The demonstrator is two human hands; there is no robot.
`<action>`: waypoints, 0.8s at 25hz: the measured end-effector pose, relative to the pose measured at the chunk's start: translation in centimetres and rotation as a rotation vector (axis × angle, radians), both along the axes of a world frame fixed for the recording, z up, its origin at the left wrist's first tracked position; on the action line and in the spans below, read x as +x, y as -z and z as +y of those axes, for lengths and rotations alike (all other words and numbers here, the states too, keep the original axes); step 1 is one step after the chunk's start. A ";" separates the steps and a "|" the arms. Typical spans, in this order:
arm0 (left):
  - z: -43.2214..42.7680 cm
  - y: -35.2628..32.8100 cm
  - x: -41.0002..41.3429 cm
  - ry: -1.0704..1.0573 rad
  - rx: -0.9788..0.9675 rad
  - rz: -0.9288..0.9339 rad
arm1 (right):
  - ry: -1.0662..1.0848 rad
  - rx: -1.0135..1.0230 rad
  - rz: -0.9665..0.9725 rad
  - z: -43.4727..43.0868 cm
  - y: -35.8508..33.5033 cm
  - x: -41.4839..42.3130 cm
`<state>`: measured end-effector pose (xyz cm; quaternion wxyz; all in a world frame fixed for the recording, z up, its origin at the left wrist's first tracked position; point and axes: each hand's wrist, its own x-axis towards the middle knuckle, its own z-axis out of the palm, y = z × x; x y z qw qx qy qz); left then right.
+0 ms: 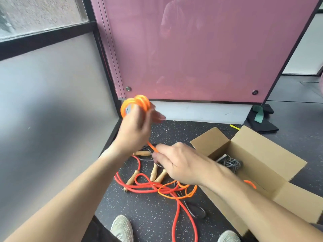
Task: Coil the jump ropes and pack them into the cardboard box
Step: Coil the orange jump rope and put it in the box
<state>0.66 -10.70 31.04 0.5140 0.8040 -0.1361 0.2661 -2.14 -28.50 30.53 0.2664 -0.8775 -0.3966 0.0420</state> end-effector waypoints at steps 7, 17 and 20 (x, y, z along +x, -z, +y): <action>-2.2 -1.2 -2.2 0.427 0.078 0.922 | 0.185 0.119 -0.466 -4.8 -0.3 2.8; -2.6 -4.1 -4.0 0.960 -0.580 0.961 | 0.204 0.319 -0.490 -4.5 -0.8 4.4; -1.8 -4.6 -4.7 1.063 -0.452 0.993 | 0.386 0.254 -0.501 -5.6 0.4 6.8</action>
